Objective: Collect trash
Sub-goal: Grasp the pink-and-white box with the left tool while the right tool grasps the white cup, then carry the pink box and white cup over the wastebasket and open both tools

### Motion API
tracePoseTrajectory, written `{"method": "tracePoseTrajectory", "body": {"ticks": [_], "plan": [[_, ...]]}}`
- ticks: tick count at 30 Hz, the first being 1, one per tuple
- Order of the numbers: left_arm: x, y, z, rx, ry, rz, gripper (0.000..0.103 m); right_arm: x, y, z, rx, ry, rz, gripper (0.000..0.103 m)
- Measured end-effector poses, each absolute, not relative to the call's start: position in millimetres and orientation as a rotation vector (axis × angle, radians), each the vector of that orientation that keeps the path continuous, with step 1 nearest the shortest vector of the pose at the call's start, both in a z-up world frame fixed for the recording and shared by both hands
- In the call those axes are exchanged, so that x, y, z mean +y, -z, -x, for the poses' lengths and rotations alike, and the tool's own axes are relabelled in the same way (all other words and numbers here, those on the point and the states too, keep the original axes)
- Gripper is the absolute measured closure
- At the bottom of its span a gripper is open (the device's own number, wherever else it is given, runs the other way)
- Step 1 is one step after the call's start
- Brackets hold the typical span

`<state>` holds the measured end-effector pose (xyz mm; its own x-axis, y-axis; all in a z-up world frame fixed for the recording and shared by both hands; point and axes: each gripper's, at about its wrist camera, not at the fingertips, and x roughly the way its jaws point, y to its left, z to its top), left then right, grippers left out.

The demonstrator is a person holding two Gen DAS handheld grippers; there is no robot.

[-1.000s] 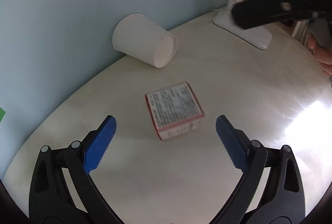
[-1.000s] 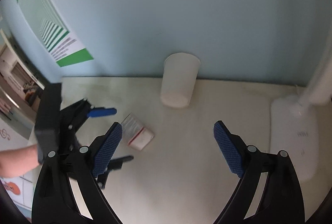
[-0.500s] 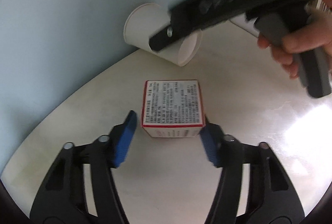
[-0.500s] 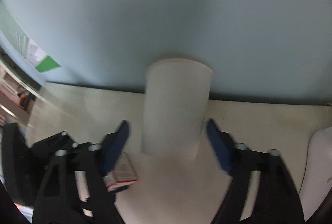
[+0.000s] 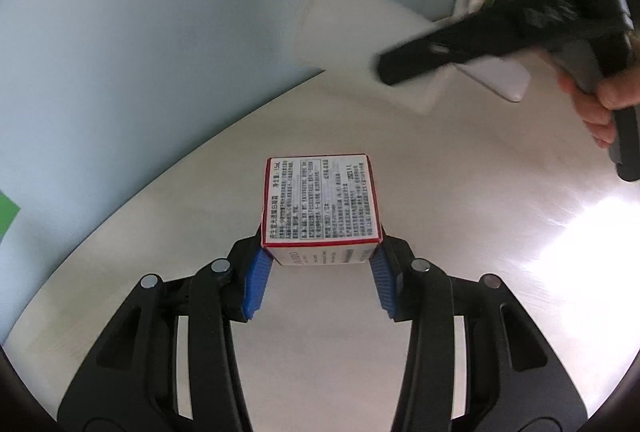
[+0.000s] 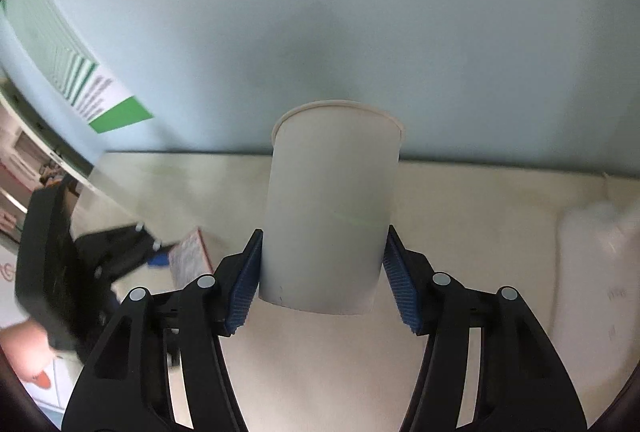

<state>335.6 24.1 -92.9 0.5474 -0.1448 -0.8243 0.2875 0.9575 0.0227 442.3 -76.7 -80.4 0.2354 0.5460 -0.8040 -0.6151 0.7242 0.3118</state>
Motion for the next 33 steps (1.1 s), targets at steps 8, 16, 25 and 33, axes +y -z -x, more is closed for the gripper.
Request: {"method": "tracePoseTrajectory", "body": {"ticks": [8,16,25,33], "plan": [[-32,52,-272,0.924,0.319,-0.239,0.061,-160,49,-344,1.061,-0.735,0.066,0.044],[-103,24,-177,0.908,0.428,-0.253,0.061,-261,25,-213,1.033,-0.652,-0.002,0.044],[-220,21,-72,0.922,0.676,-0.372,0.061,-386,22,-36,0.998,-0.453,-0.128,0.044],[-301,29,51,0.933,0.917,-0.450,0.061,-482,39,118,0.994,-0.248,-0.281,0.044]]}}
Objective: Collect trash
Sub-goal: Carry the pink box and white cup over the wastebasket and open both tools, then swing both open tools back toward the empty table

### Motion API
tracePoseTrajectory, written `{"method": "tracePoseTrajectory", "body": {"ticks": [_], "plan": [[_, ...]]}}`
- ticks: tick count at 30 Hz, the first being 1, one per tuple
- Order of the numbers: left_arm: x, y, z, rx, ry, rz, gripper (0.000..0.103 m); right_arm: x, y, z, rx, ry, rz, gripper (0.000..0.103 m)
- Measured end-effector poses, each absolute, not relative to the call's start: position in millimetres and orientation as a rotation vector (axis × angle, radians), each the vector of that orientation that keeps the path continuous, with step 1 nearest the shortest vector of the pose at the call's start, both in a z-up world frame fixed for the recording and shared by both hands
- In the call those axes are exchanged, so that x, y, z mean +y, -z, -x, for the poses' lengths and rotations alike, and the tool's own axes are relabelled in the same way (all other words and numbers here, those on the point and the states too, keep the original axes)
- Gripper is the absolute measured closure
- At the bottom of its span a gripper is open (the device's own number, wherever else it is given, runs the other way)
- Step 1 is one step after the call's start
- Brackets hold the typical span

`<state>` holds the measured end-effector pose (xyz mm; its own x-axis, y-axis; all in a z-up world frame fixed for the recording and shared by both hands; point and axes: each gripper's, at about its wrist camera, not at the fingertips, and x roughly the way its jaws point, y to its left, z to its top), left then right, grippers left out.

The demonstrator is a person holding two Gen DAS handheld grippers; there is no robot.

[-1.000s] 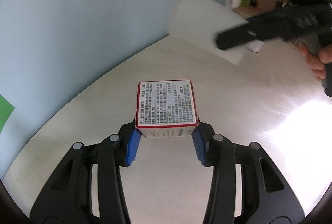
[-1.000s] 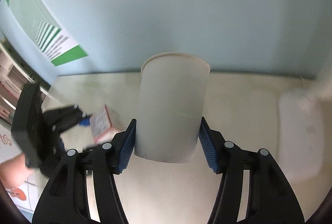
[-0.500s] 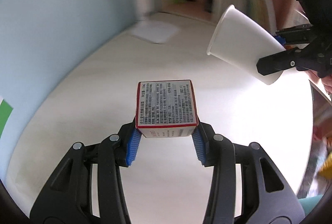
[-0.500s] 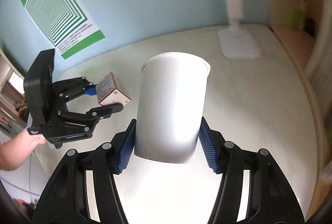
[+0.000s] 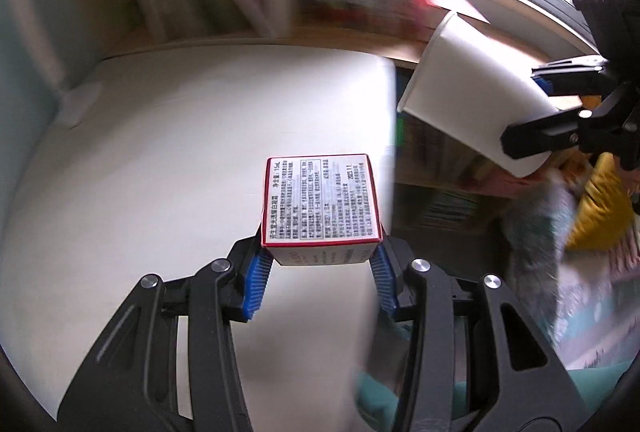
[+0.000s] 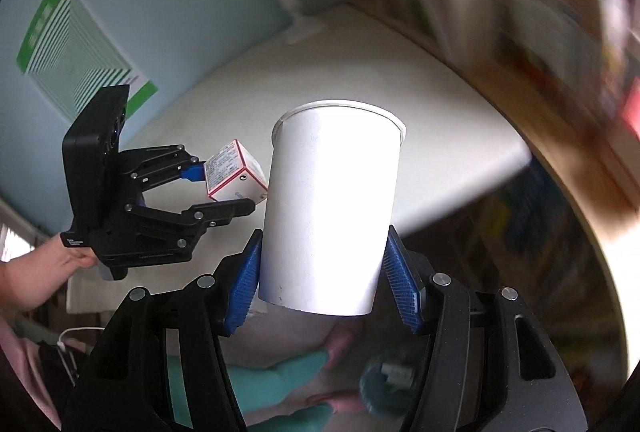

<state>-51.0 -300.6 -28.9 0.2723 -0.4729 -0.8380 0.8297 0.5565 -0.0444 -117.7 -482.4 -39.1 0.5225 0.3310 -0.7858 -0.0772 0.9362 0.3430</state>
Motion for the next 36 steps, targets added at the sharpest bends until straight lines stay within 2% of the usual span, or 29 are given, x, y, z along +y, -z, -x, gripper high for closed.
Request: {"method": "tracePoseTrajectory", "body": {"ticks": [5,8,12,19,20,21,22,23,27,36], "plan": [[-354,45,117,0.971,1.048,-0.519,0.061,-514,69,198,1.058,-0.153,-0.343,0.044],[-381,71,142,1.018,1.116,-0.584,0.061,-526,101,243,1.123,-0.095,-0.403,0.044],[-400,112,178,1.098,1.171,-0.693,0.061,-535,139,278,1.192,-0.042,-0.481,0.044],[-423,153,205,1.164,1.232,-0.806,0.060,-539,181,307,1.242,-0.002,-0.577,0.041],[-426,158,208,1.173,1.243,-0.823,0.051,-540,185,306,1.253,0.003,-0.582,0.039],[-429,162,211,1.179,1.239,-0.842,0.030,-541,191,308,1.270,0.016,-0.593,0.028],[-434,166,209,1.177,1.230,-0.853,0.022,-543,195,307,1.276,0.035,-0.598,0.023],[-437,171,211,1.175,1.233,-0.856,0.018,-545,198,309,1.278,0.049,-0.602,0.023],[-437,175,215,1.185,1.233,-0.885,0.018,-550,201,306,1.280,0.077,-0.622,0.021],[-424,154,202,1.168,1.174,-0.811,0.018,-558,170,297,1.205,0.037,-0.597,0.021]]}}
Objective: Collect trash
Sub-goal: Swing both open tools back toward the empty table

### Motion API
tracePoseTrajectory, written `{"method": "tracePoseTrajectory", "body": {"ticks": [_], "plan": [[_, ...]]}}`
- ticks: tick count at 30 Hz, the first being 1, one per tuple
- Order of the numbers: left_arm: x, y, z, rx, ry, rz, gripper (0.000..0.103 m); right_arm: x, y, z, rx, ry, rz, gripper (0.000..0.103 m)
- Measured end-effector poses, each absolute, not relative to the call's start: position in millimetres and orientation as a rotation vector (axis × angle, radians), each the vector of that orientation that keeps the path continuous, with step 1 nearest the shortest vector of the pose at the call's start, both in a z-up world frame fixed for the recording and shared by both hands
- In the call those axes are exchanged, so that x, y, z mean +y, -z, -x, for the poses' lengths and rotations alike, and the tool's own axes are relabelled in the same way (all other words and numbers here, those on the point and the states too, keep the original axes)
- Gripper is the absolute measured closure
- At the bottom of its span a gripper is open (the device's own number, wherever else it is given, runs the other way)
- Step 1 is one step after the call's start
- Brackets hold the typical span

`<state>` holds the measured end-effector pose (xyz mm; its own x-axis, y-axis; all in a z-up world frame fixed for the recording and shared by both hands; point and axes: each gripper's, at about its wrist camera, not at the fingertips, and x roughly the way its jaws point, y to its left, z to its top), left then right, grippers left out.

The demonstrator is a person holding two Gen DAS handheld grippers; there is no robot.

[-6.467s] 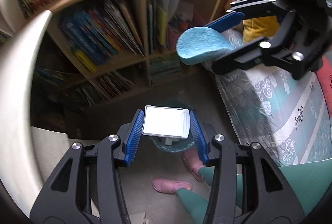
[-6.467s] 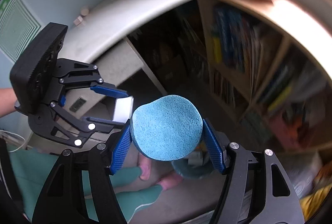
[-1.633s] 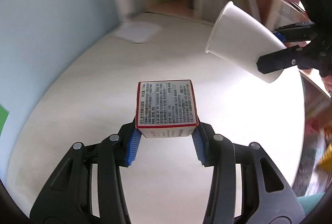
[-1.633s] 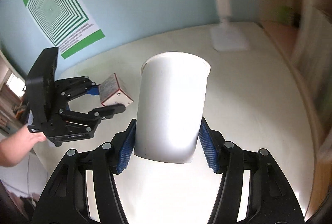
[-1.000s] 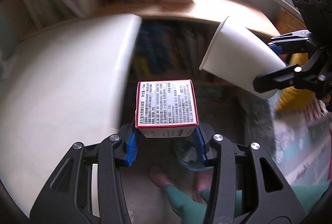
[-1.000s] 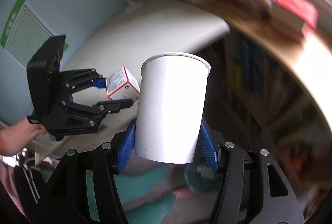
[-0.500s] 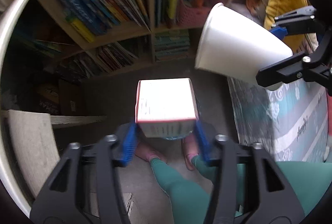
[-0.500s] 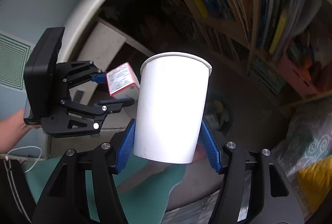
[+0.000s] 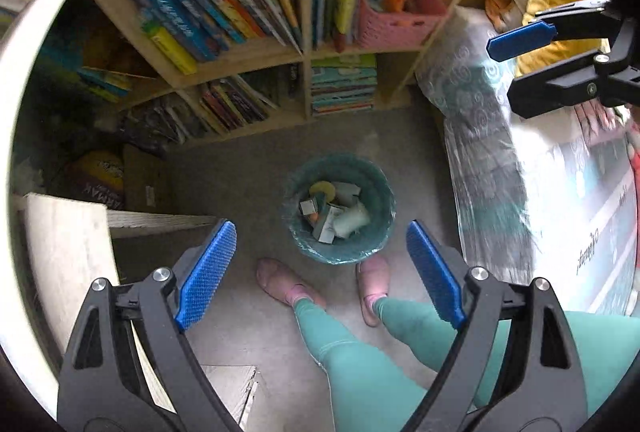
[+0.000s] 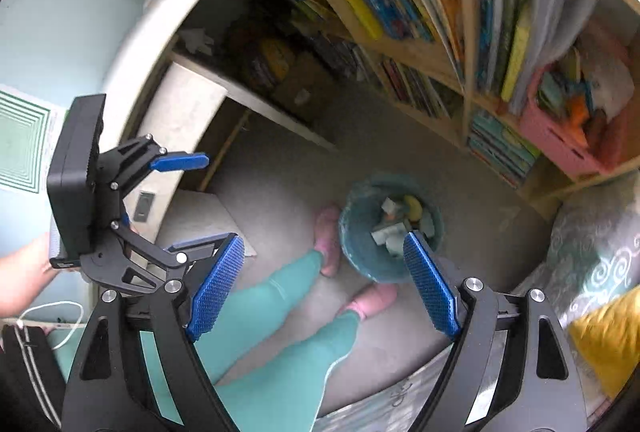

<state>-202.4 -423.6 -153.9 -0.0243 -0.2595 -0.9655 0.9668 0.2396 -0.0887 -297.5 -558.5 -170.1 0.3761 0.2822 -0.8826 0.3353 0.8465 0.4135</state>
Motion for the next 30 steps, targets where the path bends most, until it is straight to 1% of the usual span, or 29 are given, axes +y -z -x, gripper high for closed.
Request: {"method": "tracePoseTrajectory", "body": {"ticks": [4,5,7,9,12,16,23,30], "plan": [[-407,128,187,1.144,1.076,-0.719,0.017,-547,145,275,1.174,-0.033,-0.550,0.021],[-400,120,181,1.138,1.038,-0.688,0.013,-543,139,267,1.166,-0.053,-0.535,0.021],[-383,103,169,1.119,0.969,-0.616,0.012,-530,122,248,1.146,-0.111,-0.499,0.020],[-364,86,157,1.102,0.905,-0.549,0.009,-511,103,225,1.120,-0.173,-0.444,0.019],[-321,59,134,1.058,0.766,-0.438,0.008,-480,76,191,1.083,-0.256,-0.371,0.018],[-262,40,107,1.045,0.612,-0.317,0.007,-429,53,144,1.040,-0.380,-0.274,0.016],[-140,20,77,1.017,0.295,-0.162,0.007,-319,42,70,1.009,-0.583,-0.155,0.016],[-24,19,73,1.001,0.009,0.005,0.007,-212,53,23,1.032,-0.752,-0.068,0.016]]}}
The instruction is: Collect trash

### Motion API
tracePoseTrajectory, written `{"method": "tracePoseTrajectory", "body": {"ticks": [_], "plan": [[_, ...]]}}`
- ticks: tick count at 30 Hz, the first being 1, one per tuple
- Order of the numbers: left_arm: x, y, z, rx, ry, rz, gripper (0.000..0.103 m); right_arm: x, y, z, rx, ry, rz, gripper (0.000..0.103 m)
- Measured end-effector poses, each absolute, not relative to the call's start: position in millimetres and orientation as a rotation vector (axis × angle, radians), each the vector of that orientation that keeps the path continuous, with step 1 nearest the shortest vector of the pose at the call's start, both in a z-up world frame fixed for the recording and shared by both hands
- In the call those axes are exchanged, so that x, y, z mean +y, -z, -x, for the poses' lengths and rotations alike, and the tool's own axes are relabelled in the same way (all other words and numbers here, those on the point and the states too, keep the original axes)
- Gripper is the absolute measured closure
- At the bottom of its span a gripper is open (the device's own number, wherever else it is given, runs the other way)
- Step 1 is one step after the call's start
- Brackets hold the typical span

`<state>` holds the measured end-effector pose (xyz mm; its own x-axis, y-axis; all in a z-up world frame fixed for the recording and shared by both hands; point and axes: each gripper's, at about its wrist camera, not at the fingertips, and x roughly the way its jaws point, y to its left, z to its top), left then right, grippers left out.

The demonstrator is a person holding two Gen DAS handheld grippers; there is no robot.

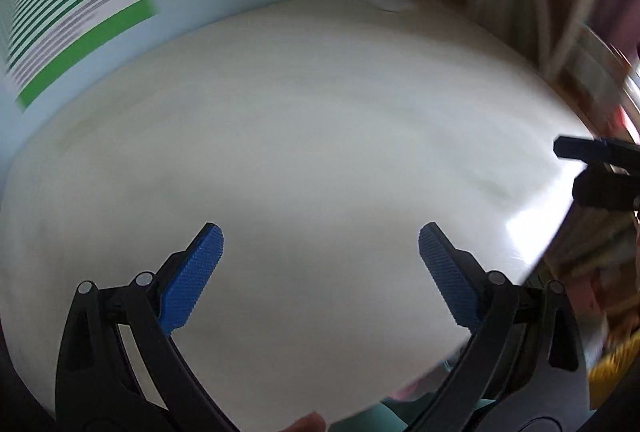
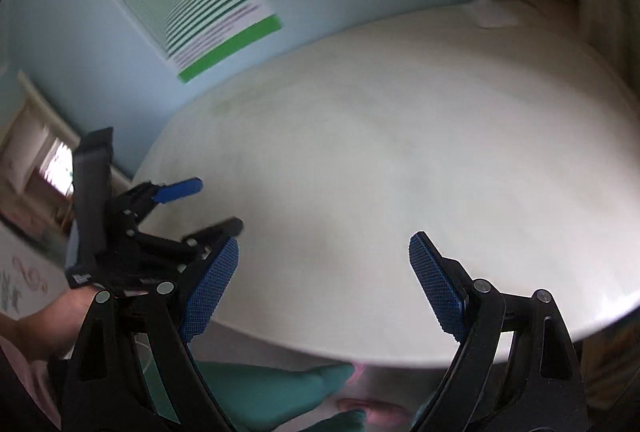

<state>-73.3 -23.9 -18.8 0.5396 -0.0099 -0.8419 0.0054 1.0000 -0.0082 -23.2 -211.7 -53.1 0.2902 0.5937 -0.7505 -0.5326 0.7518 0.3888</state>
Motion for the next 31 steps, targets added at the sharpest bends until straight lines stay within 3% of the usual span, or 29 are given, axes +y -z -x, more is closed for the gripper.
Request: {"method": "tracePoseTrajectory", "body": {"ticks": [11,31], "plan": [[89,28,90,0.995,-0.242,0.156,0.007,-106,76,-16,1.063,-0.886,0.018,0.016],[146,40,92,1.022,-0.358,0.243,0.007,-74,86,-35,1.100,-0.896,0.043,0.015]]}}
